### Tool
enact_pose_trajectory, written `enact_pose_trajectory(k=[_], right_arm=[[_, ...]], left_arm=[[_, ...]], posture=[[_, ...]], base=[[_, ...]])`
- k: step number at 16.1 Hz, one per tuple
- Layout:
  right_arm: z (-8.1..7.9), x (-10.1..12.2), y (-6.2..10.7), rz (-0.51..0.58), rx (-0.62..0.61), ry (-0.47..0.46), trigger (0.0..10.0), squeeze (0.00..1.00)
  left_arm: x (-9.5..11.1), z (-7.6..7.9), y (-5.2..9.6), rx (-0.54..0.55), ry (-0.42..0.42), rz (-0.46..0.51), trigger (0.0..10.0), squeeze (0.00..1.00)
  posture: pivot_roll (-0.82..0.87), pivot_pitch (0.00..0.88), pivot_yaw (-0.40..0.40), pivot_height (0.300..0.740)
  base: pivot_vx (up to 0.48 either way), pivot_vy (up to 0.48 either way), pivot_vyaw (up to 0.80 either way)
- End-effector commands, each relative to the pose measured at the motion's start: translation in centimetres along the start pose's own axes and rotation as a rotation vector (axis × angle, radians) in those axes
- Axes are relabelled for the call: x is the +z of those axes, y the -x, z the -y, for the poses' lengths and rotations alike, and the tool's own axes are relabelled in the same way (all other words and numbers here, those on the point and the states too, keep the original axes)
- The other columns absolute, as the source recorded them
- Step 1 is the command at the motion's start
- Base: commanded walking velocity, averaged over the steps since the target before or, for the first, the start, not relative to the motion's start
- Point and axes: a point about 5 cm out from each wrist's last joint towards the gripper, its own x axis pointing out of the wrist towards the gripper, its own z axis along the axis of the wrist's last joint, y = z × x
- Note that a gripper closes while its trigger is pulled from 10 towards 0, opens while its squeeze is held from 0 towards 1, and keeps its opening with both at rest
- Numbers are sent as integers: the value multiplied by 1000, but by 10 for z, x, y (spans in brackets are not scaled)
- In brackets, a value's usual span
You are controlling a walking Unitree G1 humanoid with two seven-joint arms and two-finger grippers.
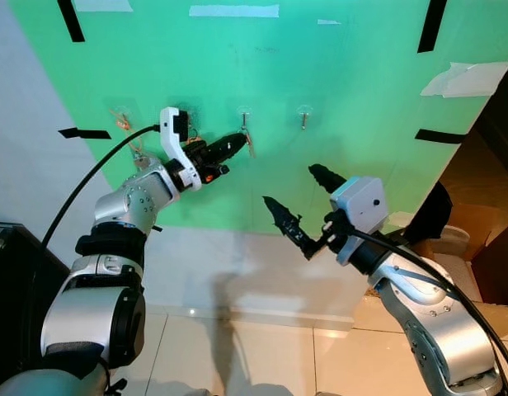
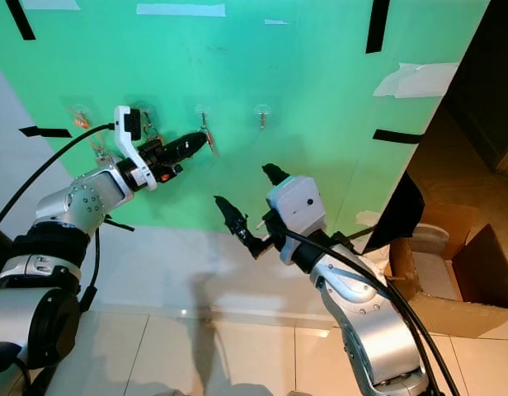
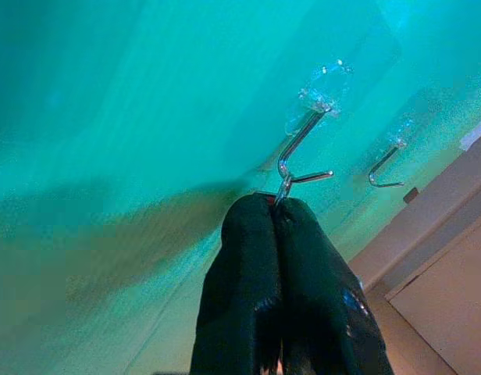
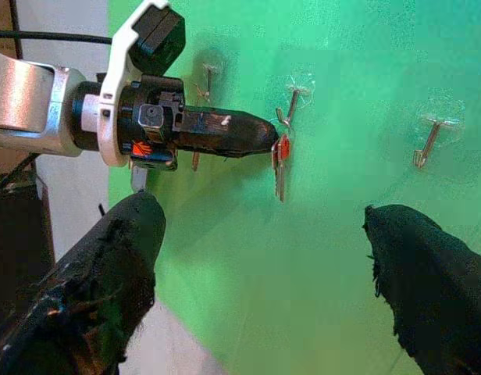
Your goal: Hang keys on a hook
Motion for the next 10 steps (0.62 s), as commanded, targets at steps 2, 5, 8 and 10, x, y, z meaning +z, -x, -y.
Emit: enact_pose_trajectory(k=[2,5,8,10], right_arm=[[0,0,-2,4,6,4,10000,0],[0,0,-2,3,5,5,10000,0],[0,-1,-1,1,4,6,10000,0],[-1,0,-2,3,10,6,10000,0]], left_arm=[[5,1,1,-22,-15,-9,10000,0],[3,-3,1,20,-27,-33,10000,0],[2,-8,2,84,-48,-39,10000,0],[4,-10,2,109,-68,-32,10000,0]], posture=[[-184,0,93,740],[-185,0,96,740],[-181,0,95,740],[-178,0,93,740]], base=[[0,0,0],[0,0,0],[0,0,0],[0,0,0]])
